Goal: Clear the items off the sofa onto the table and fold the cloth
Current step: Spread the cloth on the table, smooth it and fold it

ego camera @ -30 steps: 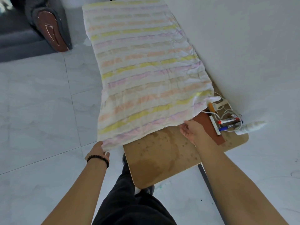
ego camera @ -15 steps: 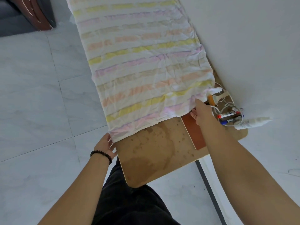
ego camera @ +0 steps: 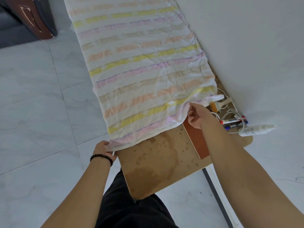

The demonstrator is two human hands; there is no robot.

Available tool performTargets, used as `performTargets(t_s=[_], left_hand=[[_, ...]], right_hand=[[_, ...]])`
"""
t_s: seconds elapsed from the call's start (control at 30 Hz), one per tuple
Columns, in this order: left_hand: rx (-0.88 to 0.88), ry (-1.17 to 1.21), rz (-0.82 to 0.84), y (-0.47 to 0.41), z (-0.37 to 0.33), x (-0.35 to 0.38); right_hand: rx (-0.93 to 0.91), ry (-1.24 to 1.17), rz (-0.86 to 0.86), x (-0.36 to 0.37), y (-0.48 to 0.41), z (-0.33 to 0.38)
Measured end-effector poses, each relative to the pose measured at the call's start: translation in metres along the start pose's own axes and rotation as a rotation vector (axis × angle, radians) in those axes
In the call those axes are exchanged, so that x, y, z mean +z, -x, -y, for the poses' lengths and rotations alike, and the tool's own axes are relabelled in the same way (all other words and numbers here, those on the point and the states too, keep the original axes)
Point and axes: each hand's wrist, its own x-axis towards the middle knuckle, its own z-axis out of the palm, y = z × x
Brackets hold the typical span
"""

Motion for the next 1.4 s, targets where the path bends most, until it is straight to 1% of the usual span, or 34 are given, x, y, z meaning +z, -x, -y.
performTargets(t_s=[0.1, 0.2, 0.27, 0.3, 0.37, 0.4, 0.43, 0.47, 0.5, 0.53, 0.57, 0.63, 0.7, 0.73, 0.83, 0.9, 0.93, 1.03, 1.07, 1.1, 1.13, 1.2, 1.27, 1.3, 1.33, 1.4], left_hand=[[-0.004, 0.088, 0.013, 0.006, -0.002, -0.002], [0.042, 0.171, -0.021, 0.012, 0.001, -0.006], [0.070, 0.228, -0.001, 0.018, 0.007, -0.006], [0.085, 0.233, 0.010, 0.022, 0.010, -0.005], [0.108, 0.231, 0.016, 0.032, 0.017, -0.001], [0.117, 0.234, 0.015, 0.036, 0.021, -0.001], [0.123, 0.249, 0.014, 0.038, 0.026, -0.002], [0.130, 0.275, 0.007, 0.039, 0.030, -0.004], [0.135, 0.303, -0.002, 0.041, 0.033, -0.007], [0.141, 0.317, -0.011, 0.041, 0.035, -0.012], [0.150, 0.317, -0.013, 0.042, 0.037, -0.016], [0.174, 0.300, -0.007, 0.044, 0.037, -0.027], [0.180, 0.290, -0.008, 0.048, 0.033, -0.038], [0.185, 0.292, 0.001, 0.051, 0.031, -0.042], [0.221, 0.321, 0.025, 0.062, 0.025, -0.049], [0.242, 0.341, -0.005, 0.066, 0.023, -0.052], [0.244, 0.351, -0.021, 0.066, 0.022, -0.053], [0.245, 0.346, -0.033, 0.065, 0.023, -0.053], [0.248, 0.340, -0.030, 0.065, 0.024, -0.051], [0.251, 0.332, -0.026, 0.063, 0.026, -0.049], [0.250, 0.324, -0.029, 0.062, 0.029, -0.048], [0.233, 0.309, -0.040, 0.060, 0.033, -0.048], [0.216, 0.287, -0.049, 0.055, 0.036, -0.054], [0.216, 0.273, -0.044, 0.054, 0.036, -0.058], [0.222, 0.259, -0.038, 0.053, 0.035, -0.061], [0.235, 0.229, -0.023, 0.052, 0.029, -0.067]], right_hand=[[-0.171, -0.006, -0.017, 0.004, 0.009, 0.007], [-0.410, -0.114, -0.051, -0.011, 0.022, 0.027], [-0.560, -0.168, -0.179, -0.026, 0.028, 0.040], [-0.638, -0.204, -0.281, -0.035, 0.028, 0.041], [-0.715, -0.226, -0.452, -0.050, 0.030, 0.032], [-0.690, -0.221, -0.474, -0.056, 0.029, 0.023], [-0.619, -0.211, -0.534, -0.064, 0.030, 0.012], [-0.522, 0.022, -0.600, -0.074, 0.027, 0.002], [-0.382, 0.047, -0.529, -0.081, 0.020, -0.003], [-0.283, -0.131, -0.390, -0.088, 0.018, -0.009], [-0.328, -0.148, -0.243, -0.096, 0.015, -0.014], [-0.284, -0.163, -0.134, -0.099, 0.022, -0.013], [-0.230, -0.270, -0.048, -0.093, 0.025, -0.007], [-0.235, -0.299, -0.011, -0.089, 0.027, -0.001], [-0.330, -0.231, 0.026, -0.079, 0.042, 0.016], [-0.439, -0.178, -0.004, -0.077, 0.045, 0.025], [-0.530, -0.138, -0.068, -0.076, 0.046, 0.030], [-0.823, 0.015, -0.405, -0.075, 0.053, 0.038], [-0.867, 0.007, -0.467, -0.077, 0.055, 0.036], [-0.866, 0.002, -0.491, -0.079, 0.055, 0.032], [-0.828, 0.014, -0.491, -0.084, 0.051, 0.027], [-0.650, 0.059, -0.399, -0.097, 0.040, 0.013], [-0.440, -0.030, -0.277, -0.106, 0.030, 0.003], [-0.367, -0.076, -0.251, -0.109, 0.027, -0.001], [-0.334, -0.075, -0.244, -0.111, 0.022, -0.003], [-0.333, -0.041, -0.256, -0.114, 0.014, -0.002]])
